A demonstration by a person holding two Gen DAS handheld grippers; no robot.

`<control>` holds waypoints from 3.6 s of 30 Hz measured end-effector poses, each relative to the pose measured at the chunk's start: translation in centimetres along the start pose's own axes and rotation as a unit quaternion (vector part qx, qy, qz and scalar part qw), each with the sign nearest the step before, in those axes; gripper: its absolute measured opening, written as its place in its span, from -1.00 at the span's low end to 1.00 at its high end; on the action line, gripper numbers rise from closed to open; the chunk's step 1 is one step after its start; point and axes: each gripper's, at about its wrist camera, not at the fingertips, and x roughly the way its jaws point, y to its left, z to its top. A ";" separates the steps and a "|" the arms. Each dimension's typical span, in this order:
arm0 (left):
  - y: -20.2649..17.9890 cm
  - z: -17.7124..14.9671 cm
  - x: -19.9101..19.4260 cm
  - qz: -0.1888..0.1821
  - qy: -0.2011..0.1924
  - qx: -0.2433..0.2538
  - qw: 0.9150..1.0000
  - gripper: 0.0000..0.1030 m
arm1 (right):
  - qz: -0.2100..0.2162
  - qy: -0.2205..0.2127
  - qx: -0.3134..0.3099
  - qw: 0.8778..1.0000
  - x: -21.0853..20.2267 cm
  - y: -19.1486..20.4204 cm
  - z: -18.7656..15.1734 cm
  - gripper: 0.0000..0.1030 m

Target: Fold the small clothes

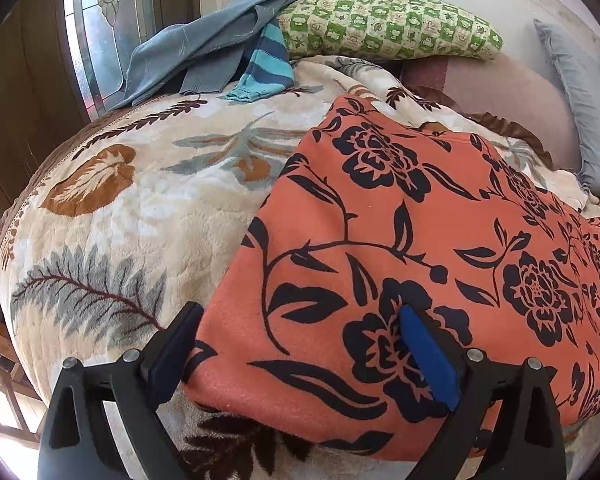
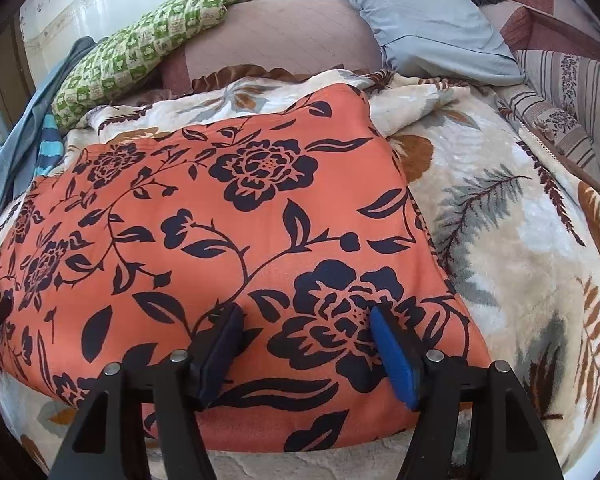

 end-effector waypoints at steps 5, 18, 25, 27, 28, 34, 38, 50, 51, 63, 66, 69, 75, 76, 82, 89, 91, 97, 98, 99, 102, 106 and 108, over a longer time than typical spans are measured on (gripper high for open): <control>-0.2 0.0 0.0 0.004 -0.004 0.004 1.000 0.92 | -0.003 -0.002 -0.002 1.000 0.0 0.1 0.0 0.37; -0.3 -0.7 0.6 0.003 -0.016 -0.007 1.000 1.00 | -0.012 -0.010 -0.015 1.000 0.3 0.6 -0.1 0.43; 0.7 -0.1 0.0 -0.027 0.007 -0.005 1.000 1.00 | 0.006 -0.006 -0.009 1.000 -0.2 0.0 0.2 0.43; 0.9 0.1 -1.9 0.008 -0.032 -0.001 0.999 1.00 | 0.029 -0.014 0.017 0.999 -1.0 -1.0 0.3 0.42; 0.7 0.0 -3.4 0.019 -0.071 0.008 0.997 1.00 | 0.038 -0.021 0.029 0.999 -1.5 -1.4 0.3 0.42; -3.8 -2.0 -7.0 -0.010 -0.147 0.131 0.980 1.00 | 0.054 -0.070 0.028 0.996 -4.5 -1.3 0.1 0.43; -6.8 -3.4 -3.5 0.003 -0.051 0.191 0.980 1.00 | 0.065 -0.048 -0.002 0.997 -4.3 0.5 -0.7 0.43; -6.1 -3.2 -6.5 -0.010 -0.057 0.170 0.984 1.00 | 0.072 -0.027 0.002 0.997 -4.6 0.2 -1.5 0.44; -6.1 -3.1 -7.3 -0.009 -0.063 0.163 0.985 1.00 | 0.079 -0.038 0.014 0.996 -5.2 -0.3 -1.5 0.44; -8.2 0.4 -16.7 -0.025 -0.144 0.141 0.979 1.00 | 0.100 -0.168 0.060 0.979 -11.7 -2.8 -0.6 0.44; -8.7 0.7 -18.4 -0.035 -0.155 0.141 0.977 1.00 | 0.099 -0.183 0.065 0.976 -12.9 -3.4 -0.9 0.44; -9.1 0.8 -19.6 -0.043 -0.161 0.141 0.976 1.00 | 0.102 -0.191 0.072 0.974 -13.8 -3.9 -1.4 0.44; -9.5 0.8 -21.0 -0.058 -0.158 0.133 0.977 1.00 | 0.101 -0.195 0.073 0.973 -15.0 -4.3 -2.9 0.44; -9.5 0.8 -21.2 -0.060 -0.159 0.132 0.977 1.00 | 0.099 -0.195 0.072 0.973 -15.2 -4.3 -3.2 0.44; -9.4 0.4 -22.5 -0.069 -0.165 0.138 0.974 1.00 | 0.095 -0.190 0.069 0.975 -16.4 -4.4 -4.5 0.44; -8.6 0.8 -23.9 -0.059 -0.178 0.123 0.975 1.00 | 0.099 -0.200 0.060 0.973 -19.3 -4.0 -4.8 0.44; -8.6 1.0 -24.2 -0.025 -0.186 0.126 0.974 1.00 | 0.099 -0.210 0.057 0.971 -20.3 -3.7 -4.6 0.44; -7.6 1.0 -24.7 0.012 -0.207 0.140 0.968 1.00 | 0.095 -0.225 0.031 0.969 -22.1 -2.1 -4.2 0.44; -7.3 1.1 -24.7 0.010 -0.206 0.136 0.969 1.00 | 0.095 -0.223 0.027 0.970 -22.2 -1.8 -4.2 0.44; -7.1 1.2 -24.7 0.006 -0.204 0.134 0.970 1.00 | 0.095 -0.222 0.024 0.970 -22.2 -1.4 -4.3 0.44; -6.5 1.4 -24.4 0.004 -0.201 0.130 0.971 1.00 | 0.095 -0.222 0.013 0.970 -22.4 -0.5 -4.2 0.44; -5.9 1.5 -24.0 0.004 -0.196 0.128 0.972 1.00 | 0.101 -0.220 0.004 0.970 -22.5 0.6 -4.2 0.44; -5.6 1.6 -23.7 0.000 -0.190 0.127 0.974 1.00 | 0.103 -0.220 -0.001 0.970 -22.7 1.2 -4.0 0.44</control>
